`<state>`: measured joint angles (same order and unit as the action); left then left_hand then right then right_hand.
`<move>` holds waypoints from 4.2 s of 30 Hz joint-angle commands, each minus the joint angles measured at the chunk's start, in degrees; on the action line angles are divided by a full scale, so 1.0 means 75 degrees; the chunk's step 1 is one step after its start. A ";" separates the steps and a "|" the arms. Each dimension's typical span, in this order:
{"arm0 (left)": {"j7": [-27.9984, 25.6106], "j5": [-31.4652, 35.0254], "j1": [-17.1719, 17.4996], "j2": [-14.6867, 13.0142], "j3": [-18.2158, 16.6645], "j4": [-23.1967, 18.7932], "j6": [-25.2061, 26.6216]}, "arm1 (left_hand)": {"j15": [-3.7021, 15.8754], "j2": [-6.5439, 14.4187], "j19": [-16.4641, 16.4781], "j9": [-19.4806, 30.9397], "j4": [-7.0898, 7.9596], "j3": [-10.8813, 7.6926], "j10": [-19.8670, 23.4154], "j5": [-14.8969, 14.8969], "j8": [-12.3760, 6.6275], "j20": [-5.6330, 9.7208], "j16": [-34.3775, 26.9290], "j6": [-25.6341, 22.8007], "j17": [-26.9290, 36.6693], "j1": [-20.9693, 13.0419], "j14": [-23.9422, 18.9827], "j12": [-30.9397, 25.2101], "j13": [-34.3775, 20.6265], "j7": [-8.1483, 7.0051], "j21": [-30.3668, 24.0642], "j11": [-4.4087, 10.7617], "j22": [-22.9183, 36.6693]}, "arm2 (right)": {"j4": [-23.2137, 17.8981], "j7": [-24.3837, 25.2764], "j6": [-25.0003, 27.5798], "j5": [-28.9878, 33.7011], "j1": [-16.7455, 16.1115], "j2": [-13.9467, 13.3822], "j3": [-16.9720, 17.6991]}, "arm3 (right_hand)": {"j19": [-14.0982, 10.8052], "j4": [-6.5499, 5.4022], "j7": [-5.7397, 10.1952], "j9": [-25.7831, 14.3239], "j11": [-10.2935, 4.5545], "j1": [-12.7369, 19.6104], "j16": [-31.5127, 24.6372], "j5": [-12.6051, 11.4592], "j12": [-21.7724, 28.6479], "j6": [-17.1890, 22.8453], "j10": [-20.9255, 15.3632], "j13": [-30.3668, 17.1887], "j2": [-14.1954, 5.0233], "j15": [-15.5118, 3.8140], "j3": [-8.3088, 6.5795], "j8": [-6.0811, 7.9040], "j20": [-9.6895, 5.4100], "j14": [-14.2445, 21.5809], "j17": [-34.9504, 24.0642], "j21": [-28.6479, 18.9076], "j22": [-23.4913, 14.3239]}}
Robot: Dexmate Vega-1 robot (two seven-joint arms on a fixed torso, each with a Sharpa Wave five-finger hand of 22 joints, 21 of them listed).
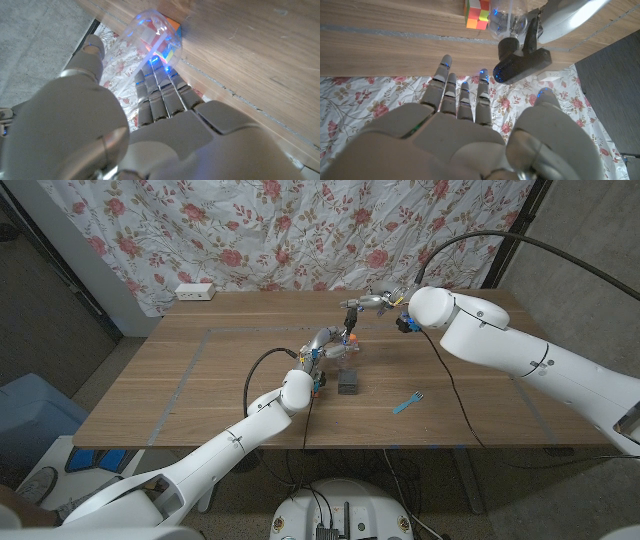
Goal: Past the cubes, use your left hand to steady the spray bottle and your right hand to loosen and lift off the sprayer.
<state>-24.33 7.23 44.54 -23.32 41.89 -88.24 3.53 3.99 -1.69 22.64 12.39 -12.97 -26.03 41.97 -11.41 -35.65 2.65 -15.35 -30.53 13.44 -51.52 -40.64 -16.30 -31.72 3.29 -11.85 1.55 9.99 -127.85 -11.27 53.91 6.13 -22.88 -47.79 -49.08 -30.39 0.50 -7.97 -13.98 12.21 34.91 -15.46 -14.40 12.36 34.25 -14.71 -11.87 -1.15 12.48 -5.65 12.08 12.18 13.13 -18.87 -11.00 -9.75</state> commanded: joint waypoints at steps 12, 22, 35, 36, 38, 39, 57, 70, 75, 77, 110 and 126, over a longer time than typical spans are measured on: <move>-0.0034 -0.0023 0.0042 -0.0007 -0.0004 -0.0071 0.0054 | 0.0691 0.1447 0.0074 0.0026 0.0425 -0.0461 0.0683 0.0054 -0.0006 0.0220 -0.0010 -0.0942 0.0048 0.1140 -0.0078 -0.0020 -0.0038 -0.0369 -0.0006 0.0632 0.0039 | 0.0083 -0.0165 0.0219 -0.0196 0.0293 0.0094 -0.0275 | -0.0126 0.0865 0.0129 -0.0088 0.0020 0.1015 0.0111 -0.0228 -0.0057 -0.0201 0.0115 -0.0039 -0.0450 -0.0010 -0.0624 0.0041 0.0010 -0.0022 0.0032 0.0006 -0.0010; -0.0050 -0.0032 0.0056 0.0010 0.0006 -0.0048 0.0009 | 0.0687 0.1449 0.0079 0.0028 0.0424 -0.0471 0.0671 0.0055 0.0003 0.0214 -0.0008 -0.0948 0.0050 0.1154 -0.0076 -0.0010 -0.0040 -0.0358 -0.0008 0.0613 0.0039 | 0.0066 -0.0058 0.0130 -0.0411 0.0214 0.0079 -0.0133 | -0.0109 0.1164 0.0269 -0.0125 -0.0019 0.1455 0.0150 -0.0382 -0.0064 -0.0263 0.0157 -0.0046 -0.0701 -0.0019 -0.0942 0.0058 -0.0005 -0.0086 0.0031 0.0016 -0.0004; -0.0018 -0.0029 0.0035 0.0038 0.0030 -0.0015 -0.0006 | 0.0689 0.1460 0.0081 0.0032 0.0433 -0.0487 0.0678 0.0057 0.0012 0.0210 -0.0007 -0.0955 0.0050 0.1179 -0.0088 -0.0005 -0.0041 -0.0359 -0.0008 0.0623 0.0039 | 0.0036 0.0045 -0.0019 -0.0584 0.0140 0.0026 -0.0040 | -0.0162 0.1379 0.0460 -0.0169 -0.0158 0.2381 0.0154 -0.0653 -0.0058 -0.0151 0.0146 -0.0029 -0.0816 -0.0084 -0.1424 0.0131 -0.0027 -0.0056 0.0047 0.0009 0.0006; -0.0013 -0.0032 0.0034 0.0033 0.0033 0.0000 -0.0053 | 0.0684 0.1463 0.0078 0.0032 0.0436 -0.0491 0.0679 0.0057 0.0015 0.0207 -0.0005 -0.0952 0.0048 0.1183 -0.0087 -0.0005 -0.0042 -0.0361 -0.0007 0.0615 0.0039 | 0.0035 0.0021 -0.0027 -0.0586 0.0158 0.0015 -0.0055 | -0.0165 0.1384 0.0459 -0.0171 -0.0167 0.2426 0.0154 -0.0663 -0.0059 -0.0139 0.0150 -0.0028 -0.0808 -0.0085 -0.1441 0.0136 -0.0029 -0.0053 0.0049 0.0008 0.0007; -0.0004 -0.0030 0.0038 0.0027 0.0035 -0.0005 -0.0064 | 0.0680 0.1467 0.0079 0.0034 0.0438 -0.0491 0.0678 0.0058 0.0013 0.0208 -0.0011 -0.0961 0.0053 0.1187 -0.0095 -0.0002 -0.0040 -0.0356 -0.0008 0.0596 0.0039 | 0.0033 0.0003 -0.0026 -0.0591 0.0177 0.0011 -0.0073 | -0.0173 0.1391 0.0470 -0.0173 -0.0168 0.2479 0.0155 -0.0673 -0.0059 -0.0137 0.0149 -0.0027 -0.0786 -0.0084 -0.1458 0.0137 -0.0034 -0.0047 0.0053 0.0006 0.0008; -0.0005 -0.0029 0.0044 0.0025 0.0034 -0.0017 -0.0052 | 0.0683 0.1472 0.0079 0.0034 0.0440 -0.0493 0.0679 0.0058 0.0015 0.0211 -0.0011 -0.0959 0.0053 0.1190 -0.0094 -0.0002 -0.0040 -0.0352 -0.0007 0.0603 0.0039 | 0.0032 -0.0011 -0.0032 -0.0585 0.0191 0.0003 -0.0090 | -0.0180 0.1396 0.0479 -0.0174 -0.0164 0.2515 0.0160 -0.0676 -0.0058 -0.0145 0.0146 -0.0026 -0.0742 -0.0074 -0.1459 0.0134 -0.0035 -0.0048 0.0059 0.0005 0.0008; -0.0011 -0.0059 0.0131 -0.0003 0.0002 -0.0134 0.0046 | 0.0678 0.1530 0.0087 0.0042 0.0471 -0.0547 0.0707 0.0057 0.0026 0.0196 -0.0004 -0.0977 0.0053 0.1239 -0.0109 -0.0004 -0.0046 -0.0342 -0.0010 0.0598 0.0039 | 0.0189 -0.0105 -0.0093 -0.0423 0.0329 0.0076 -0.0311 | -0.0243 0.1237 0.0391 -0.0199 -0.0078 0.2597 0.0213 -0.0552 -0.0059 -0.0297 0.0176 -0.0033 -0.0143 0.0014 -0.1283 0.0078 -0.0002 -0.0027 0.0130 0.0007 0.0009; -0.0018 -0.0053 0.0122 0.0001 0.0008 -0.0108 -0.0031 | 0.0663 0.1545 0.0092 0.0049 0.0476 -0.0587 0.0701 0.0059 0.0039 0.0196 0.0003 -0.0982 0.0051 0.1276 -0.0118 0.0007 -0.0045 -0.0337 -0.0012 0.0567 0.0040 | 0.0334 -0.0197 -0.0007 -0.0320 0.0418 0.0152 -0.0450 | -0.0258 0.1097 0.0322 -0.0222 -0.0018 0.2288 0.0245 -0.0183 -0.0074 -0.0481 0.0249 -0.0048 0.0128 0.0012 -0.1063 0.0017 0.0009 -0.0031 0.0153 0.0015 0.0003; -0.0045 -0.0038 0.0140 0.0008 0.0004 -0.0162 0.0061 | 0.0667 0.1553 0.0092 0.0051 0.0470 -0.0595 0.0704 0.0060 0.0046 0.0194 -0.0005 -0.0979 0.0064 0.1276 -0.0116 0.0008 -0.0046 -0.0325 -0.0012 0.0572 0.0040 | 0.0392 -0.0205 -0.0002 -0.0310 0.0414 0.0185 -0.0466 | -0.0258 0.1093 0.0330 -0.0226 -0.0039 0.2272 0.0249 -0.0132 -0.0076 -0.0482 0.0261 -0.0049 0.0140 0.0009 -0.1052 0.0021 0.0008 -0.0034 0.0155 0.0016 0.0002; -0.0035 -0.0041 0.0140 -0.0006 0.0008 -0.0147 -0.0015 | 0.0669 0.1553 0.0094 0.0052 0.0467 -0.0595 0.0706 0.0062 0.0049 0.0193 -0.0008 -0.0975 0.0069 0.1275 -0.0114 0.0008 -0.0048 -0.0332 -0.0012 0.0577 0.0040 | 0.0406 -0.0221 0.0016 -0.0309 0.0418 0.0184 -0.0479 | -0.0259 0.1092 0.0334 -0.0227 -0.0046 0.2272 0.0249 -0.0121 -0.0076 -0.0480 0.0263 -0.0050 0.0138 0.0008 -0.1052 0.0023 0.0008 -0.0035 0.0155 0.0016 0.0002; 0.0077 -0.0084 0.0082 0.0003 0.0028 -0.0071 -0.0111 | 0.0656 0.1557 0.0127 0.0073 0.0457 -0.0653 0.0710 0.0067 0.0079 0.0166 -0.0018 -0.0974 0.0094 0.1318 -0.0118 0.0021 -0.0052 -0.0321 -0.0023 0.0568 0.0041 | 0.0518 -0.0037 0.0051 -0.0190 0.0386 0.0301 -0.0552 | -0.0464 0.1197 0.0733 -0.0404 -0.0197 0.2648 0.0175 0.0249 -0.0010 0.0751 0.0034 -0.0037 -0.0182 -0.0078 -0.1270 0.0578 -0.0028 0.0125 0.0134 -0.0030 0.0002; 0.0086 -0.0094 0.0127 -0.0006 0.0019 -0.0166 0.0025 | 0.0652 0.1563 0.0135 0.0084 0.0460 -0.0677 0.0712 0.0071 0.0098 0.0165 -0.0028 -0.0971 0.0112 0.1344 -0.0121 0.0025 -0.0056 -0.0318 -0.0025 0.0579 0.0042 | 0.0512 0.0111 -0.0002 -0.0217 0.0249 0.0323 -0.0455 | -0.0541 0.1213 0.1061 -0.0515 -0.0401 0.2932 0.0119 0.0320 0.0036 0.1697 -0.0247 -0.0019 -0.0233 -0.0232 -0.1359 0.0983 -0.0158 0.0217 0.0109 -0.0015 0.0002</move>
<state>-23.76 6.60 45.31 -23.33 42.02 -89.08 3.19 4.07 -1.69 23.27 12.94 -13.52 -26.58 42.18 -11.01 -34.77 2.67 -15.30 -30.54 13.98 -51.52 -41.13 -15.93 -32.00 3.30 -11.85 1.35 9.99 -123.98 -11.25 54.13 4.51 -20.37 -45.47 -53.00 -34.09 9.48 -0.27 -17.61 9.41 56.60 -14.13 -12.05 12.14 45.47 -15.87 -11.98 -2.72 11.05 -15.45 18.80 11.35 14.55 -17.86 -11.05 -9.61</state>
